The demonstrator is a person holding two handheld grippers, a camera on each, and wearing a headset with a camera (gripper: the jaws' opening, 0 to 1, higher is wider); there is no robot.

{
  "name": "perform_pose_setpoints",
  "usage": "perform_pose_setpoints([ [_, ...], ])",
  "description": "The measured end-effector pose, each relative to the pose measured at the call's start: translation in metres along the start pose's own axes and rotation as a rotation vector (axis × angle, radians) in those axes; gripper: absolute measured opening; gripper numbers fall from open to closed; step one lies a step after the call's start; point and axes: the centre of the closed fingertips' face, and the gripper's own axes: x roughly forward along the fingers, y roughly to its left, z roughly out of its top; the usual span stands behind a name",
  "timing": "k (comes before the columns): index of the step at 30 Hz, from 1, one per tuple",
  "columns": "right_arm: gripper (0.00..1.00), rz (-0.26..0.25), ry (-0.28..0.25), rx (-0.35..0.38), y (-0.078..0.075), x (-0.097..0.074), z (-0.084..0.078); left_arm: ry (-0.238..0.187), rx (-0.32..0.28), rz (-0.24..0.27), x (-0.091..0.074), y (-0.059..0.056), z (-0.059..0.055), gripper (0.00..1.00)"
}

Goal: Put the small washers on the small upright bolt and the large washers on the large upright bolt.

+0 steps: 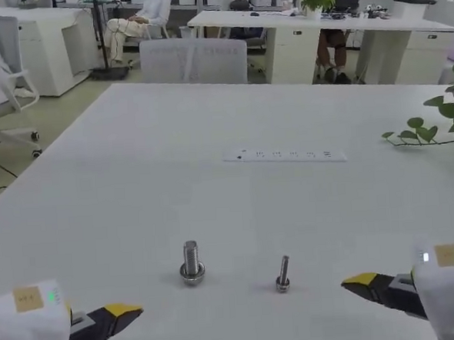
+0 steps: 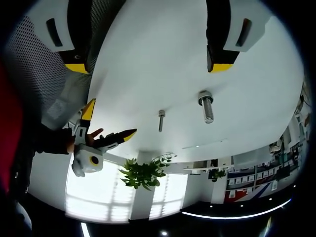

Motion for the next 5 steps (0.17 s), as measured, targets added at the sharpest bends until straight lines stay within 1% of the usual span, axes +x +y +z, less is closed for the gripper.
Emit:
perform_pose_setpoints([
  [2,1.00,-0.001,-0.002,0.000,-0.0007,-0.0002,0.0008,-0.003,-0.005,0.004,-0.0002,0.0025,-0.0005,0.97],
  [5,1.00,-0.003,-0.003,0.004,-0.0011,-0.0009,0.0009,0.010,-0.013,0.015,-0.0007,0.0072,-0.0065,0.97],
])
